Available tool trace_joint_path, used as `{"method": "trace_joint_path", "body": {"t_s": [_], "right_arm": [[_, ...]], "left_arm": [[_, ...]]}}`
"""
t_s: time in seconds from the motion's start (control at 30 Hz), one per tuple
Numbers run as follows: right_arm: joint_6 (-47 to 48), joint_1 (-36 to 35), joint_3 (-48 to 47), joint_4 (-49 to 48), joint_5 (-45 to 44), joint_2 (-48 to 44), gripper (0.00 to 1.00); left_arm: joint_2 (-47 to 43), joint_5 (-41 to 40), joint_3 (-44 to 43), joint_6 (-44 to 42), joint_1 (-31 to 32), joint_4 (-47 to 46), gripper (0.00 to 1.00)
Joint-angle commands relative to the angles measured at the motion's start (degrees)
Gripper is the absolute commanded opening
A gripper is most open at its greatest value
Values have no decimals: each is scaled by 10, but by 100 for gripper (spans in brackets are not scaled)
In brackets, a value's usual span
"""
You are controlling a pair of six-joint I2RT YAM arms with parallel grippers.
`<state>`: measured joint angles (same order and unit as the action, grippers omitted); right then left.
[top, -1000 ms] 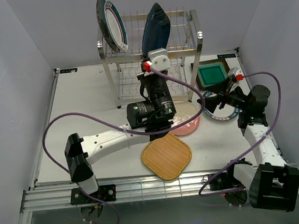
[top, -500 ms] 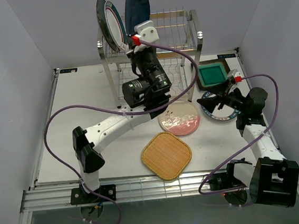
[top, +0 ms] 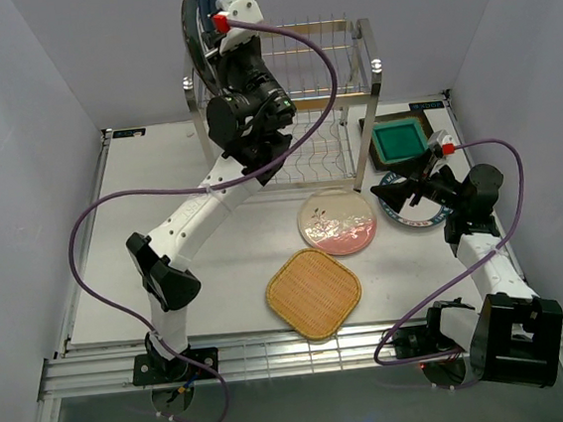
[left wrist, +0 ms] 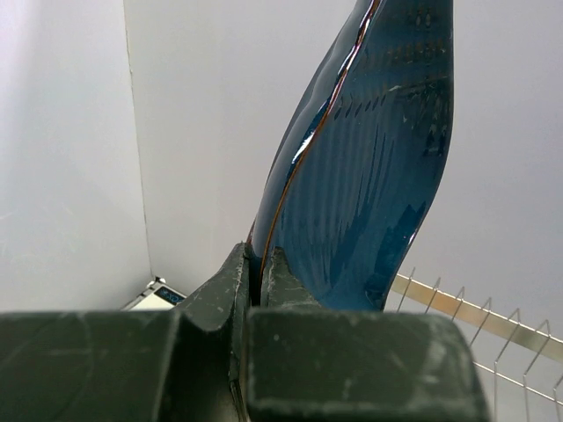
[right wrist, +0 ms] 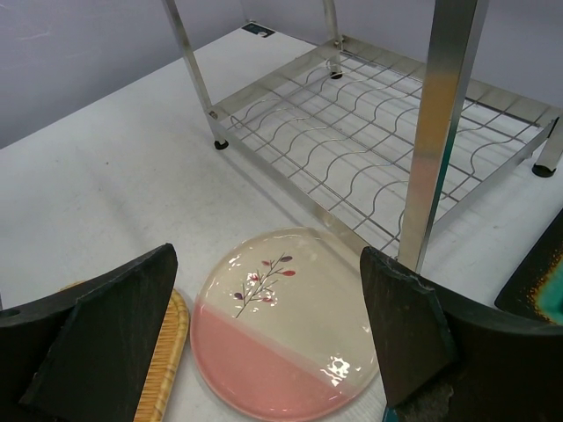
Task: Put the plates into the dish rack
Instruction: Insert the plate into the dish rack.
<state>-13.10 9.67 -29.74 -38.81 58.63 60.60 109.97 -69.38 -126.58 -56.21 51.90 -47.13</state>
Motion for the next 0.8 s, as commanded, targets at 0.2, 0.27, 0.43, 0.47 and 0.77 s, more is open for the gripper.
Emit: {"method": "trace_joint_path", "body": {"t_s": [0.2, 0.27, 0.43, 0.47, 0.77], "right_arm": [[0, 3, 2, -37, 12, 6, 90], [-2, 3, 1, -39, 15, 11, 90], [-3, 4, -1, -39, 18, 16, 90], [-3, 4, -1, -39, 18, 16, 90], [-4, 3, -2, -39, 21, 22, 90]], "left_arm": [[-7, 100, -48, 125, -38, 164, 0], [-8, 104, -51, 146, -45, 202, 0], [-3, 108, -54, 174, -64, 244, 0], [0, 108, -54, 176, -66, 247, 0], [14, 98, -47, 176, -83, 254, 0]]}}
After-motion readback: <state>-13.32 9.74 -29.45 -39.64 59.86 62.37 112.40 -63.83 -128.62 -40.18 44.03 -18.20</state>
